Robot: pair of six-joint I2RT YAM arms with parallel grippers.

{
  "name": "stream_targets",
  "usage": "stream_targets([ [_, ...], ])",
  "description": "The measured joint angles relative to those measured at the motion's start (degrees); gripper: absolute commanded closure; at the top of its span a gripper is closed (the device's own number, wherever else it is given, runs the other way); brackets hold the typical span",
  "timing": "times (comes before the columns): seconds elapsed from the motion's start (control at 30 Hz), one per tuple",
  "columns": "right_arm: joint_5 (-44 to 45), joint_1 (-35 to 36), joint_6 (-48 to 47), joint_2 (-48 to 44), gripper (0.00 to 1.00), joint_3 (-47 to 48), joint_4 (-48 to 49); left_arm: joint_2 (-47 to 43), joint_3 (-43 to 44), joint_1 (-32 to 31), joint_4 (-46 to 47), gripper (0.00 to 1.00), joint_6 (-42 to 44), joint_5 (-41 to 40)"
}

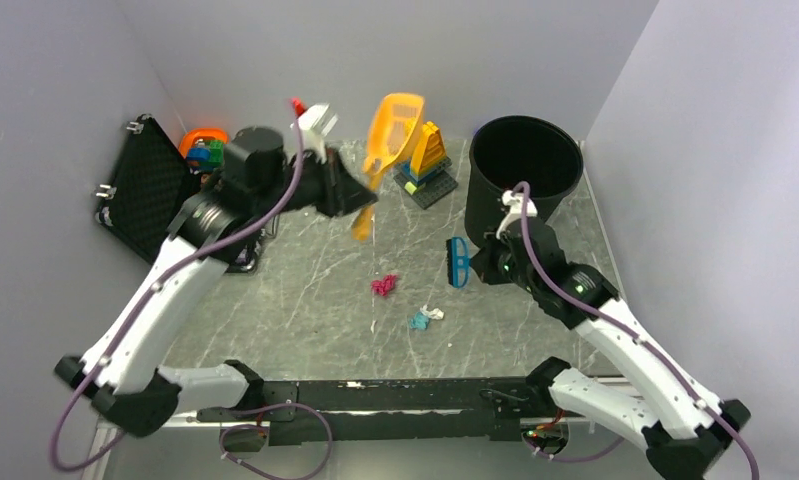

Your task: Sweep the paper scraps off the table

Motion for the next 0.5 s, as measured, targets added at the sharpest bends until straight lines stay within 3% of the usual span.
stream_targets([
  [0.13,-2.5,0.0,-1.0,8.9,1.00,5.6,-0.8,-8.7,-7.9,-0.3,-11.6,1.00,9.2,-18.4],
  [0.27,-5.9,0.0,-1.1,14.5,1.00,7.3,-0.4,-9.7,-15.2,-0.3,-20.2,1.00,11.6,-36.3],
  [0.5,-17.1,1.2,5.7,20.6,1.00,6.9,12.0,-8.4,-24.4,-0.1,-26.5,1.00,9.0,-53.9],
])
